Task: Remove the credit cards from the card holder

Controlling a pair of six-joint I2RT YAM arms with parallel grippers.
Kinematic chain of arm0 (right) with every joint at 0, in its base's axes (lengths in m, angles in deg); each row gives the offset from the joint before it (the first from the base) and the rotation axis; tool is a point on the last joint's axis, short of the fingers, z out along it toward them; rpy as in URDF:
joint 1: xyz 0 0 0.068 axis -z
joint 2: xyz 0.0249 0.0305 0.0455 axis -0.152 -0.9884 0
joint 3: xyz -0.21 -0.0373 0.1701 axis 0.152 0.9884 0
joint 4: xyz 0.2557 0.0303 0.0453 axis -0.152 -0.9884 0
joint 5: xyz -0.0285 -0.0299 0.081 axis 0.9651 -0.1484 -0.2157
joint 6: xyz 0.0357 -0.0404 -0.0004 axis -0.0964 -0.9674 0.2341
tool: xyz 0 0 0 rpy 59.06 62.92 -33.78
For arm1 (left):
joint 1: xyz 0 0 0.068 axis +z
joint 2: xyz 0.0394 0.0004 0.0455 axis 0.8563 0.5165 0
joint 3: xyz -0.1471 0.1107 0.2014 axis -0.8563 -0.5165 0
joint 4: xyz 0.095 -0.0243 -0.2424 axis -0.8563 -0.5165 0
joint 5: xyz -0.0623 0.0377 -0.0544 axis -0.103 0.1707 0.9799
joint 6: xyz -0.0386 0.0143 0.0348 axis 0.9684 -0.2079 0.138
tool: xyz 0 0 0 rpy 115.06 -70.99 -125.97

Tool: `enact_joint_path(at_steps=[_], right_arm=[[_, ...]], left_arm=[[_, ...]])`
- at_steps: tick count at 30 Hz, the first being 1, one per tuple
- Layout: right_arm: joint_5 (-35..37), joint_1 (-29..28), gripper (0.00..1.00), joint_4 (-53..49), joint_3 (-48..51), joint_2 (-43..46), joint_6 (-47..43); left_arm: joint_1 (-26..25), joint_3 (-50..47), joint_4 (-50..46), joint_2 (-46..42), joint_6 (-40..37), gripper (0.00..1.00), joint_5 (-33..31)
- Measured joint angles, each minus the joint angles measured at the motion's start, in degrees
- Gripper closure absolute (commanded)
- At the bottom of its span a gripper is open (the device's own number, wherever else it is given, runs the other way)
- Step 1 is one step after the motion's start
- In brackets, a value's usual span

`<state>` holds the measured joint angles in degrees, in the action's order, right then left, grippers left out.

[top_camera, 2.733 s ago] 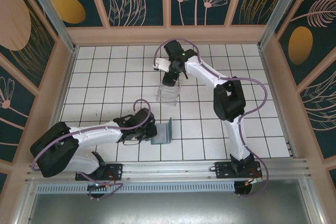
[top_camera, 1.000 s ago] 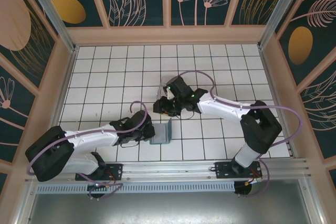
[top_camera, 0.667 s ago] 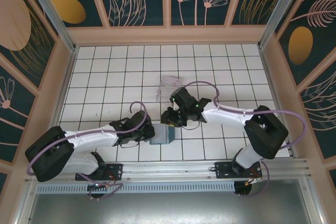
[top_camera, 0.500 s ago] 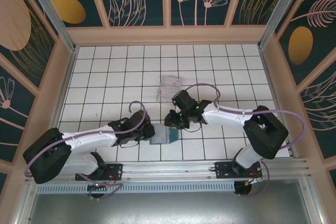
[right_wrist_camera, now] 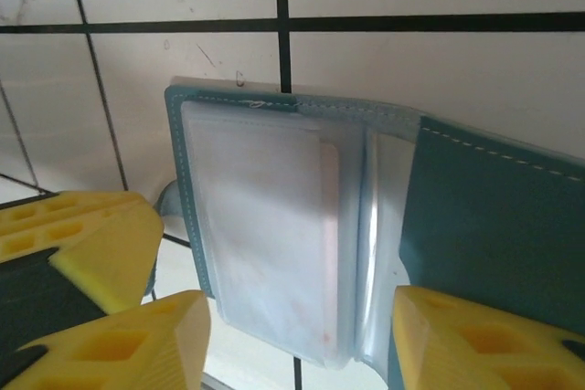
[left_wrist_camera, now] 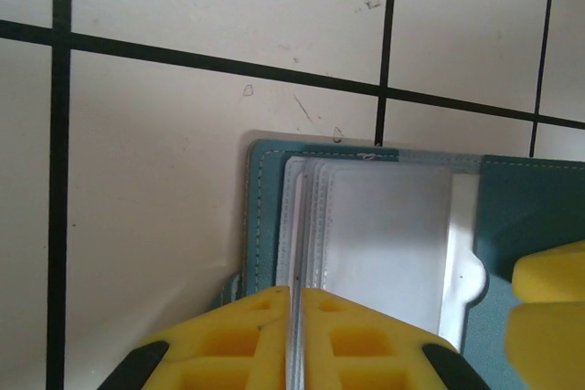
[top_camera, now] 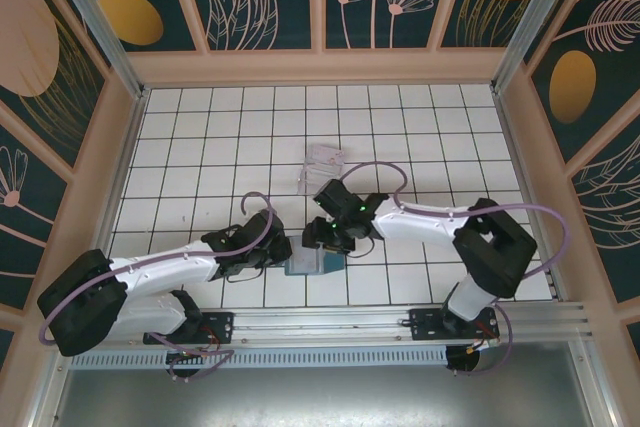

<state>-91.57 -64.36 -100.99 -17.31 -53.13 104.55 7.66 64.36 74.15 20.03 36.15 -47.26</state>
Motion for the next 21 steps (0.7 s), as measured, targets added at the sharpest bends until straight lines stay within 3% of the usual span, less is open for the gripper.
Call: enact_joint_path(at_steps=[4, 7, 21], right_arm=[[3.3, -3.0, 0.28, -3.9, -5.2, -4.9, -0.8], [5.7, -5.0, 0.28, -6.8, -9.0, -8.2, -1.2], [12.1, -7.9, 0.55, -14.3, -15.0, -13.8, -2.7]], left_arm=[[0.0, -1.4, -0.2, -1.5, 0.6, 0.89, -1.1], [0.0, -2.9, -0.7, -3.7, 1.1, 0.88, -1.7], [0.3, -5.6, -1.6, -8.1, 2.3, 0.88, -2.7]])
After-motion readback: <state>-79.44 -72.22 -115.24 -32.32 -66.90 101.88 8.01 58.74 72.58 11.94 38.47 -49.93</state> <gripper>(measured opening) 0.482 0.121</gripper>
